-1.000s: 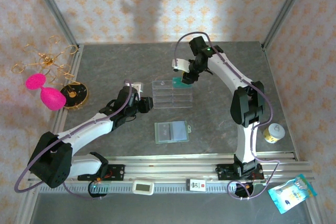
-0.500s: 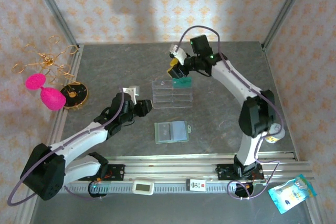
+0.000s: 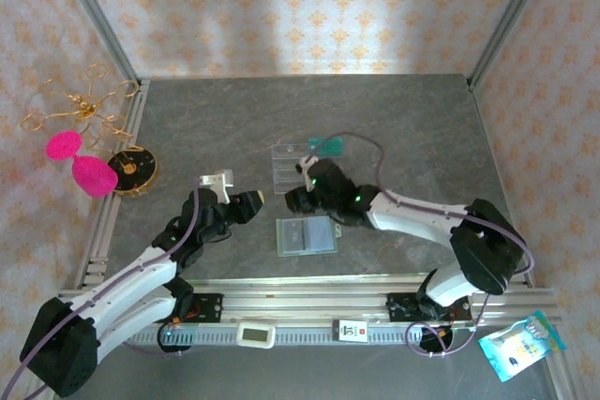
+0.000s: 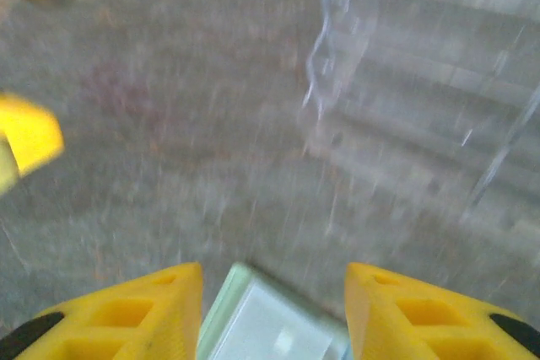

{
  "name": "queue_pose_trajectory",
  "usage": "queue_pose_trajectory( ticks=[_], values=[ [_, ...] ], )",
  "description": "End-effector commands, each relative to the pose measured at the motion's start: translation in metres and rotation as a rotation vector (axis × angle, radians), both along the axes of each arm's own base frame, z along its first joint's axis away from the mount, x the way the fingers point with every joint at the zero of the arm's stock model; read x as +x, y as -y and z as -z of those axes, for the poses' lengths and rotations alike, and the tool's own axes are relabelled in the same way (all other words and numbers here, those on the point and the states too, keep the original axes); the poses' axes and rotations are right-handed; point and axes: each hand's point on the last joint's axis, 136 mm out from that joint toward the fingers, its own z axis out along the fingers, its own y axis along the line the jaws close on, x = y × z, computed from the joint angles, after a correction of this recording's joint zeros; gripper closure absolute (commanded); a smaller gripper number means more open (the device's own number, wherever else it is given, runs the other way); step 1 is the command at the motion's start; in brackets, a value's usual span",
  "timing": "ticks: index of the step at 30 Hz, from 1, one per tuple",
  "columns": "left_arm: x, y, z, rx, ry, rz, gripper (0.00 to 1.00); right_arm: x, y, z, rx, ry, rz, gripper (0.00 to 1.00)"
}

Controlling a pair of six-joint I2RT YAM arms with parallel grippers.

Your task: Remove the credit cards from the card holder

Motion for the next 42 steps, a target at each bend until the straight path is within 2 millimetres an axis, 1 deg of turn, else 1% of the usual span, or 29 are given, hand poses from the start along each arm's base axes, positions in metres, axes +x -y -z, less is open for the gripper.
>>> queue_pose_trajectory(
  ticks=[1, 3, 6, 9, 16, 19, 20, 22, 23, 24, 25, 26, 27, 30, 33, 35, 39, 42],
  values=[
    [-0.005, -0.004, 0.002, -0.036, 0.002, -0.016, 0.56, -0.023, 0.011, 0.022, -0.091, -0.020, 0.128, 0.54],
    [-0.008, -0.006, 0.006, -0.038, -0.002, -0.019, 0.56, -0.040, 0.004, 0.036, -0.146, -0.024, 0.100, 0.53],
    [-0.011, -0.007, 0.008, -0.037, -0.007, -0.018, 0.56, -0.053, -0.005, 0.053, -0.214, -0.021, 0.072, 0.53],
    [-0.013, -0.007, 0.011, -0.037, -0.012, -0.013, 0.56, -0.056, -0.012, 0.061, -0.260, -0.002, 0.062, 0.53],
    [-0.016, -0.007, 0.017, -0.027, -0.025, 0.002, 0.57, -0.053, -0.009, 0.082, -0.351, 0.004, 0.054, 0.55],
    [-0.017, -0.005, 0.016, -0.025, -0.019, 0.018, 0.59, -0.055, -0.007, 0.092, -0.399, -0.009, 0.039, 0.59],
    [-0.018, -0.004, 0.017, -0.021, -0.023, 0.023, 0.59, -0.054, -0.006, 0.094, -0.412, -0.013, 0.042, 0.62],
    [-0.019, -0.003, 0.019, -0.014, -0.025, 0.037, 0.59, -0.056, -0.004, 0.099, -0.427, -0.022, 0.040, 0.72],
    [-0.020, -0.002, 0.021, -0.010, -0.032, 0.044, 0.59, -0.056, -0.004, 0.100, -0.424, -0.025, 0.042, 0.80],
    [-0.021, -0.001, 0.022, -0.011, -0.035, 0.053, 0.60, -0.056, -0.006, 0.099, -0.412, -0.026, 0.044, 0.88],
    [-0.022, 0.001, 0.024, -0.016, -0.041, 0.064, 0.61, -0.055, -0.008, 0.098, -0.398, -0.025, 0.049, 0.93],
    [-0.024, 0.003, 0.026, -0.025, -0.048, 0.074, 0.63, -0.054, -0.012, 0.093, -0.370, -0.021, 0.058, 0.98],
    [-0.026, 0.006, 0.029, -0.036, -0.055, 0.084, 0.65, -0.052, -0.014, 0.089, -0.342, -0.013, 0.066, 1.00],
    [-0.030, 0.014, 0.037, -0.046, -0.081, 0.115, 0.76, -0.050, -0.024, 0.073, -0.238, -0.008, 0.075, 1.00],
    [-0.034, 0.026, 0.040, -0.050, -0.084, 0.152, 0.84, -0.050, -0.032, 0.056, -0.123, -0.010, 0.078, 1.00],
    [-0.036, 0.035, 0.040, -0.049, -0.085, 0.176, 0.89, -0.053, -0.034, 0.049, -0.069, -0.013, 0.071, 1.00],
    [-0.036, 0.048, 0.045, -0.035, -0.102, 0.211, 0.97, -0.054, -0.031, 0.044, -0.026, -0.014, 0.083, 1.00],
    [-0.035, 0.054, 0.052, -0.020, -0.125, 0.223, 0.99, -0.056, -0.030, 0.040, 0.016, -0.023, 0.092, 1.00]
  ],
)
